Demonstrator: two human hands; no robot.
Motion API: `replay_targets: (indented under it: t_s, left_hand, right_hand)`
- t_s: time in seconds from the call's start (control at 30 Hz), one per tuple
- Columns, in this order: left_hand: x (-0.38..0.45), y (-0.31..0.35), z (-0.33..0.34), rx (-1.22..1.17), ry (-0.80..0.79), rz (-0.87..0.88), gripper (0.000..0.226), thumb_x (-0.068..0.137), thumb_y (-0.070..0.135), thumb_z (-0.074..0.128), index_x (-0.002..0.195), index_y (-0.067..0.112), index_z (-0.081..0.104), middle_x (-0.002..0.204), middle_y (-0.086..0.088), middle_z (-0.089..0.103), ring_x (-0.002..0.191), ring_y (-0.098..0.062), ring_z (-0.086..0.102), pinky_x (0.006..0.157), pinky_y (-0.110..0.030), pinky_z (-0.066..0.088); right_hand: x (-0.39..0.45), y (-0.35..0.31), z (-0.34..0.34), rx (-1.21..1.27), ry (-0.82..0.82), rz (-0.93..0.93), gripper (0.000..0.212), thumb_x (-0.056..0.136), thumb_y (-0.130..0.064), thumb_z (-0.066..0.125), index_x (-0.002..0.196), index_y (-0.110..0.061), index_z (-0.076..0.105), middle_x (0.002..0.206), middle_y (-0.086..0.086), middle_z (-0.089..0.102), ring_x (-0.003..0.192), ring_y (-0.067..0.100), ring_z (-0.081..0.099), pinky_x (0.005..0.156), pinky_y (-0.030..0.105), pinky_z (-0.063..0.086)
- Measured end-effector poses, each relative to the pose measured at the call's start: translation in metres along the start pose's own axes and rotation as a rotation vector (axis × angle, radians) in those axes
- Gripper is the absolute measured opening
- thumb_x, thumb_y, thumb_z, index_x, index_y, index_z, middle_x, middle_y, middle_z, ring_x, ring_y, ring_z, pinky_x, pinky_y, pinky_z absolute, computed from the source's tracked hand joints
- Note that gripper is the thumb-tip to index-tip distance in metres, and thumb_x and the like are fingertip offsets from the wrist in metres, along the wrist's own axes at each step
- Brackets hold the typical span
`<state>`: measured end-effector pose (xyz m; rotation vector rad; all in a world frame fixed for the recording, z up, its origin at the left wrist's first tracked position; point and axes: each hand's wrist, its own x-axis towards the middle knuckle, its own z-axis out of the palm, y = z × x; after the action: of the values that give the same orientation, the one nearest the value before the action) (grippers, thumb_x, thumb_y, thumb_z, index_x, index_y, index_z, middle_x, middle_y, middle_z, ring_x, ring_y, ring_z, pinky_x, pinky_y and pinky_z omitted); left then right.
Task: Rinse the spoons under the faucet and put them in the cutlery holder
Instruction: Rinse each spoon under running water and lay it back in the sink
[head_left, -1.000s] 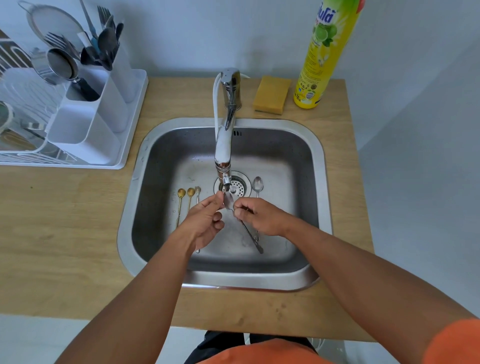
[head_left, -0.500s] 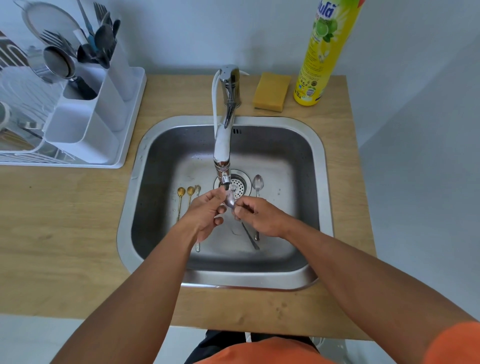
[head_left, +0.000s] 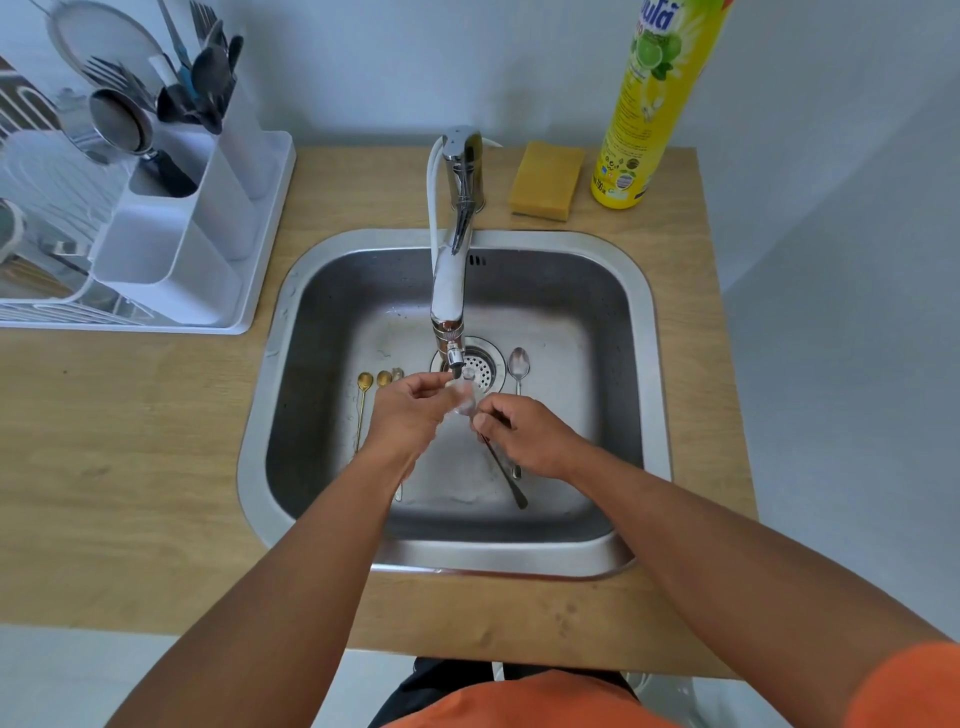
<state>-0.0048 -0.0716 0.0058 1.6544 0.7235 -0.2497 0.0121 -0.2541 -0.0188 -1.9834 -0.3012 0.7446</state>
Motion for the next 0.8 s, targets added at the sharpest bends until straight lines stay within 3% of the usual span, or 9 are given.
replay_targets:
  t_s: [0.13, 0.27, 0.37, 0.43, 0.53, 0.7, 0.8]
  left_hand:
    - [0.002, 0.002, 0.002, 0.033, 0.065, -0.073, 0.016, 0.097, 0.038, 0.071, 0.091, 0.025, 0.077, 0.069, 0.013, 0.072, 0.063, -0.006, 0.061, 0.052, -0.024, 0.047]
    - [0.001, 0.001, -0.002, -0.26, -0.112, -0.209, 0.013, 0.101, 0.027, 0.067, 0.098, 0.017, 0.075, 0.071, 0.005, 0.068, 0.06, -0.005, 0.062, 0.053, -0.024, 0.049]
    - [-0.001, -0.005, -0.005, -0.311, -0.214, -0.226, 0.011, 0.102, 0.02, 0.067, 0.106, 0.016, 0.077, 0.083, 0.002, 0.072, 0.064, -0.006, 0.061, 0.059, -0.024, 0.051]
    - [-0.003, -0.008, -0.005, -0.308, -0.253, -0.224, 0.021, 0.099, 0.019, 0.071, 0.118, 0.016, 0.077, 0.09, 0.002, 0.073, 0.068, -0.007, 0.059, 0.066, -0.026, 0.051]
    - [-0.004, -0.009, -0.004, -0.317, -0.239, -0.24, 0.041, 0.092, 0.021, 0.078, 0.131, 0.013, 0.07, 0.092, 0.001, 0.07, 0.069, -0.008, 0.058, 0.07, -0.028, 0.052]
    - [-0.003, -0.013, 0.002, -0.323, -0.201, -0.221, 0.046, 0.079, 0.042, 0.081, 0.118, 0.019, 0.078, 0.086, 0.001, 0.07, 0.063, -0.006, 0.058, 0.067, -0.027, 0.055]
    - [-0.002, -0.015, 0.006, -0.348, -0.131, -0.227, 0.028, 0.093, 0.042, 0.071, 0.108, 0.021, 0.081, 0.073, 0.001, 0.065, 0.058, -0.006, 0.056, 0.064, -0.028, 0.052]
  right_hand:
    - [0.002, 0.002, 0.002, -0.001, 0.011, -0.012, 0.021, 0.104, -0.029, 0.056, 0.083, -0.028, 0.062, 0.081, -0.007, 0.066, 0.073, 0.01, 0.056, 0.072, 0.033, 0.049]
    - [0.002, 0.005, -0.001, 0.051, 0.009, -0.01, 0.022, 0.105, -0.026, 0.054, 0.083, -0.028, 0.06, 0.08, -0.008, 0.064, 0.071, 0.008, 0.053, 0.071, 0.029, 0.046]
    - [0.0, 0.007, -0.004, 0.068, -0.023, -0.004, 0.022, 0.106, -0.025, 0.054, 0.085, -0.026, 0.061, 0.078, -0.013, 0.062, 0.067, -0.002, 0.051, 0.067, 0.019, 0.043]
    - [-0.001, 0.007, -0.004, 0.074, -0.038, 0.007, 0.022, 0.106, -0.025, 0.053, 0.086, -0.024, 0.061, 0.081, -0.011, 0.063, 0.069, -0.001, 0.052, 0.068, 0.019, 0.044]
    - [-0.002, 0.01, -0.005, 0.09, -0.042, 0.021, 0.02, 0.106, -0.026, 0.053, 0.089, -0.022, 0.062, 0.085, -0.004, 0.065, 0.076, 0.009, 0.054, 0.074, 0.029, 0.047]
    - [-0.003, 0.006, -0.008, 0.131, -0.111, 0.036, 0.021, 0.107, -0.025, 0.052, 0.089, -0.023, 0.061, 0.087, -0.006, 0.065, 0.081, 0.011, 0.055, 0.079, 0.031, 0.047]
    - [-0.002, 0.0, -0.008, 0.131, -0.149, 0.048, 0.022, 0.108, -0.023, 0.049, 0.09, -0.021, 0.061, 0.087, -0.007, 0.064, 0.081, 0.01, 0.054, 0.078, 0.029, 0.046]
